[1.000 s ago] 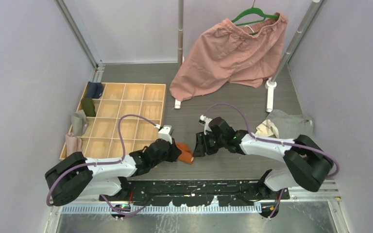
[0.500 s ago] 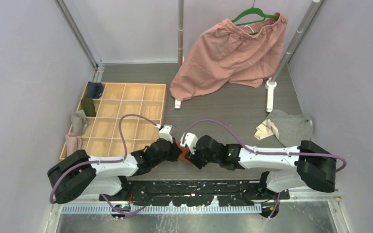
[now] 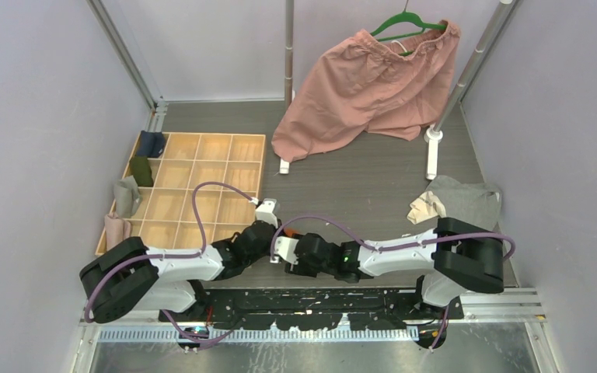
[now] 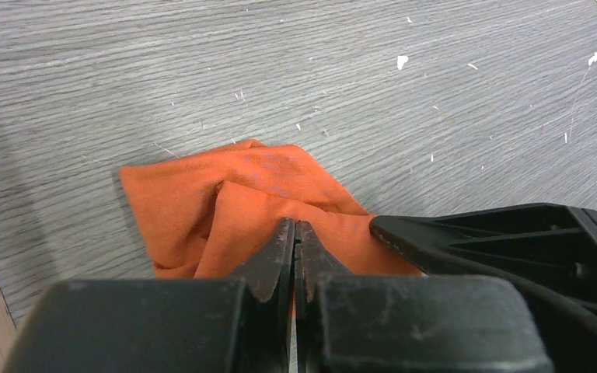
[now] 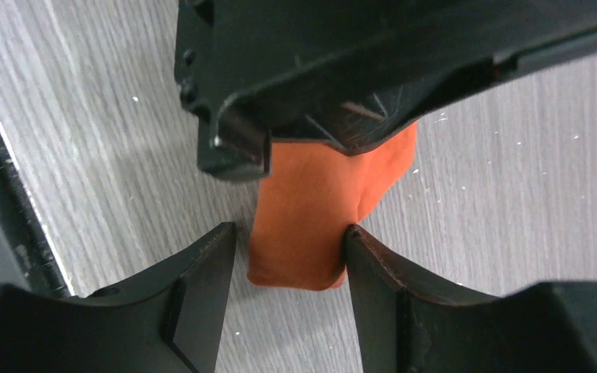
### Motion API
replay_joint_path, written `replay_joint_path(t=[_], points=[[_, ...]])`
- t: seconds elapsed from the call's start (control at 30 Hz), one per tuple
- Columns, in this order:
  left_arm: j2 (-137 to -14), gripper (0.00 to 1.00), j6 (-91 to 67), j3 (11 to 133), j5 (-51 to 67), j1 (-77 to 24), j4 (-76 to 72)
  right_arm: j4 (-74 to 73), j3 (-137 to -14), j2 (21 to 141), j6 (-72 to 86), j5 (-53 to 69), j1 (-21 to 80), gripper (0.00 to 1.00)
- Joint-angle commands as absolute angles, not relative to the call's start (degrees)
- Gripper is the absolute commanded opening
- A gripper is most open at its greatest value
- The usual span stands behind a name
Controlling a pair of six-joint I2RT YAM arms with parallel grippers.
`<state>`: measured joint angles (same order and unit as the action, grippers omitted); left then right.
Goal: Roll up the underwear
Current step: Roll the underwear to the center of the board.
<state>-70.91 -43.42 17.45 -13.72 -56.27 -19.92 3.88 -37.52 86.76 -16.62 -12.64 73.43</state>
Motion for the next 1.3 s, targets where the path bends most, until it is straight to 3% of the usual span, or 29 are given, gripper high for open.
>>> replay_joint_path(t=[0.0, 0.07, 0.4, 0.83, 1.07, 1.27], points=[[-72.51, 0.01, -43.15, 16.96, -13.27, -56.34, -15.51, 6.98, -40.05, 89.33, -18.66, -19.35, 74.75, 0.58], [-72.52, 0.01, -43.15, 16.96, -13.25, -56.35, -15.56, 6.94, -40.12, 90.64, -18.65, -21.26, 74.95, 0.53], [-69.63, 0.01, -43.15, 16.94, -13.38, -56.34, -14.93, 9.40, -36.91, 90.32, -8.42, -21.09, 75.07, 0.02], [-56.43, 0.05, -41.85, 15.75, -11.87, -56.34, -12.88, 20.81, -28.44, 89.39, 13.55, -2.62, 72.45, 0.01], [-57.29, 0.03, -41.56, 14.48, -9.27, -56.32, -15.33, 15.24, -30.90, 90.83, 22.56, 12.22, 64.00, 0.01], [-55.05, 0.02, -41.79, 13.78, -9.69, -56.34, -14.00, 15.10, -30.06, 91.04, 26.00, 15.42, 60.63, 0.01]])
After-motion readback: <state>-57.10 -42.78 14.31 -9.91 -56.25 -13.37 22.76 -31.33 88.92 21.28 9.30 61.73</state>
